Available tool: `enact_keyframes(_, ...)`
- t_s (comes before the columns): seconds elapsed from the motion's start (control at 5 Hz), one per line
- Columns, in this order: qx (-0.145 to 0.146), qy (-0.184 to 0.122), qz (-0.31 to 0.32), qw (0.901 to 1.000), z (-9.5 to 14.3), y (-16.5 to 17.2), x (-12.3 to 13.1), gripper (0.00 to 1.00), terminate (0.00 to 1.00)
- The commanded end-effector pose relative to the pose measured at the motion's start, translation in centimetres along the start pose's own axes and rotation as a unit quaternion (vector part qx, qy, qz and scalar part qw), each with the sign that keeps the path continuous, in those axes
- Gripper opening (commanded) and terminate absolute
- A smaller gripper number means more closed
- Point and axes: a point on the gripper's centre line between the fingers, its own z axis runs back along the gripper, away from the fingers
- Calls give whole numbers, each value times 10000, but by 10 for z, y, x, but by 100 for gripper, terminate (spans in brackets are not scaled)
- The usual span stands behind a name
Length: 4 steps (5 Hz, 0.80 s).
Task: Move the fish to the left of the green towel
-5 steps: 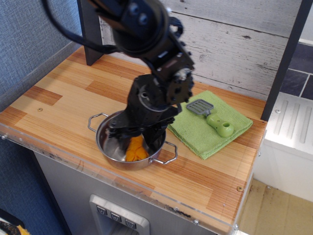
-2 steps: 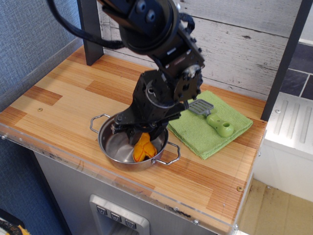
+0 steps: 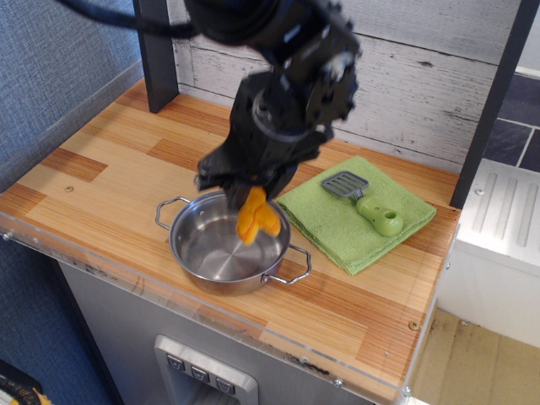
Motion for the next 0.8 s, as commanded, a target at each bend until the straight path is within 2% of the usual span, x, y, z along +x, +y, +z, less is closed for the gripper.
enact_keyframes(0.0, -380, -252, 550, 9974, 17, -21, 55, 0, 0)
enact_keyframes(0.2, -368, -123, 788, 9961, 2, -34, 69, 0, 0)
enact_keyframes(0.6, -303, 102, 1264, 9915, -34, -54, 76, 0, 0)
